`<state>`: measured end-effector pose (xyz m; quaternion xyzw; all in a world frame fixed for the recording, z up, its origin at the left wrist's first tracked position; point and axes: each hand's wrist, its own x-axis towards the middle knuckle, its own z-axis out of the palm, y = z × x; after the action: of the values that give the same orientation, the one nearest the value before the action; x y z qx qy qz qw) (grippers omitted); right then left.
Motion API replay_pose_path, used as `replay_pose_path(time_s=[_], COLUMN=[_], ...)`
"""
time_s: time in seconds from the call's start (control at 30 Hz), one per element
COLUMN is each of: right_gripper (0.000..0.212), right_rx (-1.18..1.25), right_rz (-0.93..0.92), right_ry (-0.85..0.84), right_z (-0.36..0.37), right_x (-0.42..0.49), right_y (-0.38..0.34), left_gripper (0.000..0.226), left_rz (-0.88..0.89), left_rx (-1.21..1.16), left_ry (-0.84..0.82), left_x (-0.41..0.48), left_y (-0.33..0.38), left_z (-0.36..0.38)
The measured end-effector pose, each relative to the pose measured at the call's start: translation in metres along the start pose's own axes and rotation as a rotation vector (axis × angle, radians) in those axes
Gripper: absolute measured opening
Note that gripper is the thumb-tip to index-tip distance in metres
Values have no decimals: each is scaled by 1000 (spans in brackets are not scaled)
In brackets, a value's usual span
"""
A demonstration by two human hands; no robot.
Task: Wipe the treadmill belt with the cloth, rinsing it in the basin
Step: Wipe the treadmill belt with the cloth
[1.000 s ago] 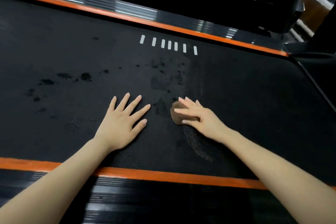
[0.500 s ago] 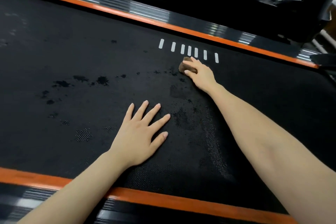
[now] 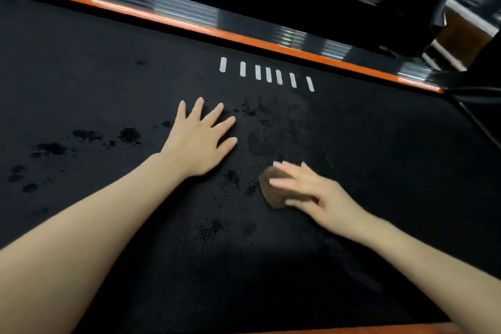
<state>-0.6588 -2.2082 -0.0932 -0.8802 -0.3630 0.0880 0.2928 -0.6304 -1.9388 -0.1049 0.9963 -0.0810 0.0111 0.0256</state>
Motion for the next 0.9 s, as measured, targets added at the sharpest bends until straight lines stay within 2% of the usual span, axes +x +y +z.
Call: replay_pose_path(time_s=[0.1, 0.17, 0.23, 0.37, 0.5, 0.67, 0.83, 0.9], right_gripper=[43, 40, 42, 47, 46, 41, 38, 36], right_rx=[-72, -85, -62, -31, -20, -70, -150, -162], right_rz=[253, 374, 373, 184, 183, 379, 573, 577], right_ry=[274, 389, 388, 235, 111, 328, 422, 468], right_z=[-6, 1, 15, 40, 18, -7, -33, -26], right_x=[51, 64, 47, -22, -4, 73, 146, 171], right_y=[22, 18, 0, -44, -26, 25, 59, 51], left_gripper=[62, 63, 63, 65, 72, 64, 67, 76], left_rz=[13, 18, 34, 42, 62, -33, -36, -43], left_rx=[-2, -19, -36, -78, -71, -15, -23, -17], left_ry=[-50, -33, -7, 29, 108, -23, 3, -2], left_x=[8, 6, 5, 6, 18, 39, 41, 42], left_y=[-6, -9, -9, -11, -25, -35, -36, -36], left_z=[7, 11, 11, 9, 2, 9, 13, 14])
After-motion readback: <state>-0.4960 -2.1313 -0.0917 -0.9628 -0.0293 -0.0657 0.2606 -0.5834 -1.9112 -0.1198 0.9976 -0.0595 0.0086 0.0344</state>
